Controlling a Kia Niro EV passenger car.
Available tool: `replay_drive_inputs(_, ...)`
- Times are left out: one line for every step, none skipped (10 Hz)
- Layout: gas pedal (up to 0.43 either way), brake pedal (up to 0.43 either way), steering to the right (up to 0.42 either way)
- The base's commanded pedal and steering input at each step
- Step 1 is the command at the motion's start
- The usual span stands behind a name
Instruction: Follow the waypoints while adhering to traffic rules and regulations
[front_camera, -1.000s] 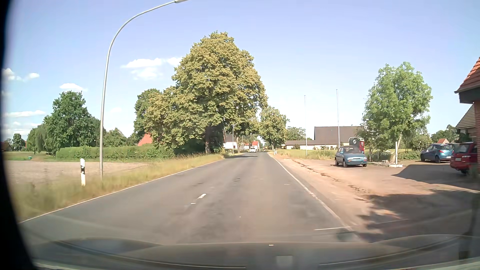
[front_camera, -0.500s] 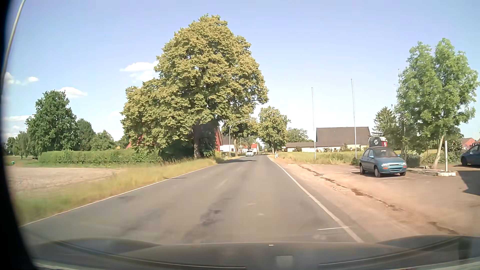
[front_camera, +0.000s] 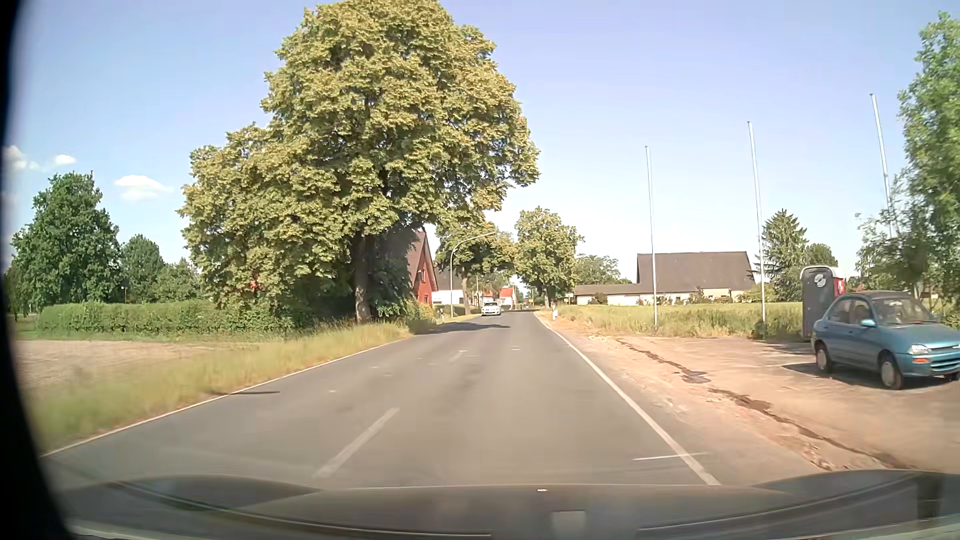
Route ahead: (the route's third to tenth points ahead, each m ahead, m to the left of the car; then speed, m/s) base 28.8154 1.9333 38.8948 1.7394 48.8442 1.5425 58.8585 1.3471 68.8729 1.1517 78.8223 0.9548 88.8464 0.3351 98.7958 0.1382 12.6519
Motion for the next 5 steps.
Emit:
replay_drive_inputs(0.169,0.006,0.004)
replay_drive_inputs(0.169,0.006,0.004)
replay_drive_inputs(0.169,0.006,0.004)
replay_drive_inputs(0.169,0.006,0.004)
replay_drive_inputs(0.189,0.006,0.004)
